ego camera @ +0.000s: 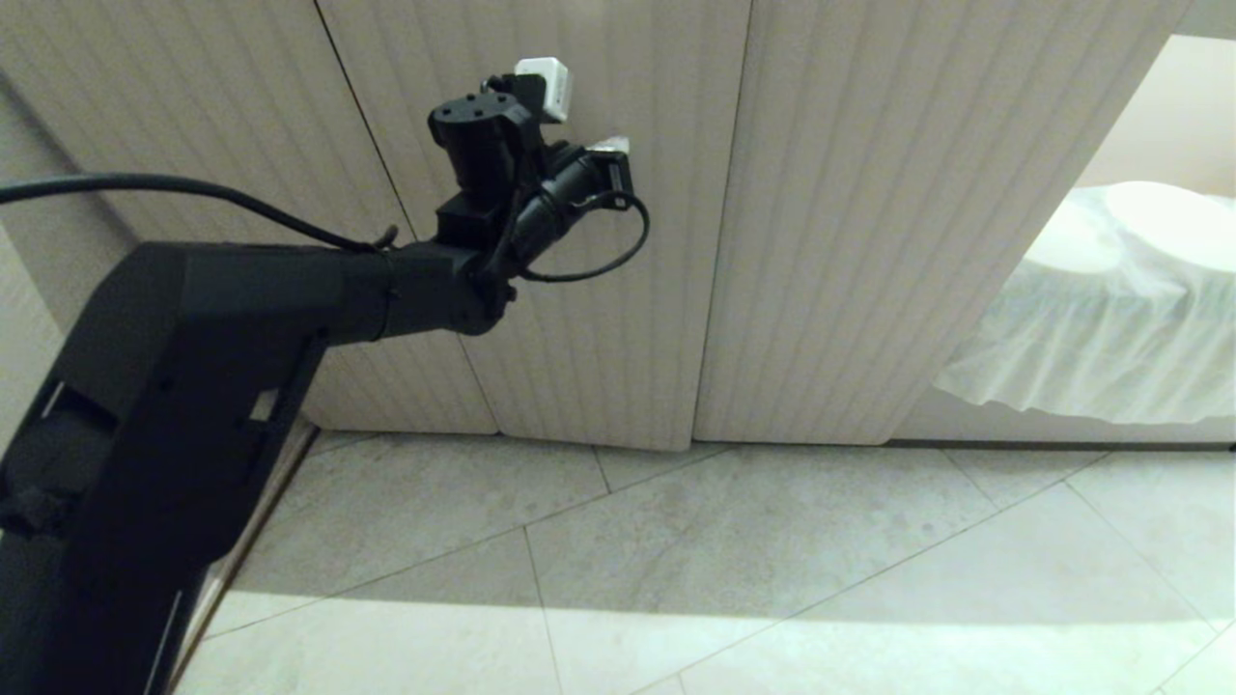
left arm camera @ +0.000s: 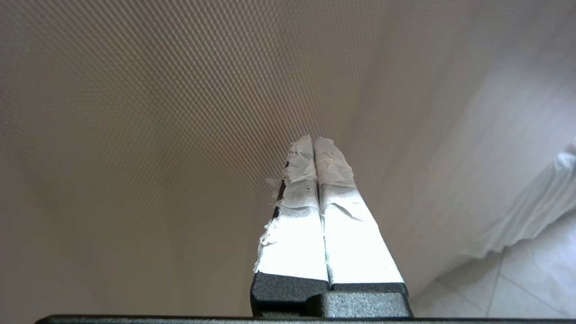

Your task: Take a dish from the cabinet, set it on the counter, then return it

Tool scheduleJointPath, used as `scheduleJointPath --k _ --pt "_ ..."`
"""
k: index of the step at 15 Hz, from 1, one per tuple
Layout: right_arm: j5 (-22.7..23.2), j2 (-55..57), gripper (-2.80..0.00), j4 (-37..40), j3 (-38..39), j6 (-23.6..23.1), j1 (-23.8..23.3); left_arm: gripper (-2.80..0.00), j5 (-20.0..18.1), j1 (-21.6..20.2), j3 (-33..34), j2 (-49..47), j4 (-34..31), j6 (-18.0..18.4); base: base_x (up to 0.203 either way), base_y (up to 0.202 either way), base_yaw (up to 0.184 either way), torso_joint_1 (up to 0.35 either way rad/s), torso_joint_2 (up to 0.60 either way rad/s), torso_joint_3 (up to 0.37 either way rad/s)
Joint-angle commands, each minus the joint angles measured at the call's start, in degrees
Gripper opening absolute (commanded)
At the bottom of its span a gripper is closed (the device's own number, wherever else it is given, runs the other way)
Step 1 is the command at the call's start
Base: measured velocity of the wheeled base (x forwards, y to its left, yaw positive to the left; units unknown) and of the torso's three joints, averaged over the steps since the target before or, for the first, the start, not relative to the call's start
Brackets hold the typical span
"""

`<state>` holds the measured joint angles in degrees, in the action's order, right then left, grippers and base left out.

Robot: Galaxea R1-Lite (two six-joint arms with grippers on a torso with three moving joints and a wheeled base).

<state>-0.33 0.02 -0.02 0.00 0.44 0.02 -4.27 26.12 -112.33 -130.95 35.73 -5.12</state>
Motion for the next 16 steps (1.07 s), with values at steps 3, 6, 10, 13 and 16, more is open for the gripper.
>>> scheduleJointPath --k 3,6,10,13,16 --pt "0.0 0.0 -2.80 0.0 0.0 0.0 0.0 -2.80 -0.2 -0.3 8.7 10.4 -3.3 1.5 0.000 0.000 0.000 0.000 0.00 0.000" --pt "0.0 0.0 -2.80 0.0 0.0 0.0 0.1 -2.80 -0.6 -0.4 19.6 19.7 -7.0 2.2 0.000 0.000 0.000 0.000 0.00 0.000" --pt "0.0 0.0 -2.80 0.0 0.0 0.0 0.0 -2.80 -0.7 -1.0 34.6 31.0 -12.1 2.6 0.000 0.000 0.000 0.000 0.00 0.000" --pt "0.0 0.0 -2.80 -0.1 0.0 0.0 0.0 -2.80 -0.7 -3.1 46.5 38.2 -12.5 5.5 0.000 0.000 0.000 0.000 0.00 0.000" --pt "0.0 0.0 -2.80 0.0 0.0 0.0 0.0 -2.80 -0.7 -4.8 56.2 46.0 -12.4 6.8 0.000 0.000 0.000 0.000 0.00 0.000"
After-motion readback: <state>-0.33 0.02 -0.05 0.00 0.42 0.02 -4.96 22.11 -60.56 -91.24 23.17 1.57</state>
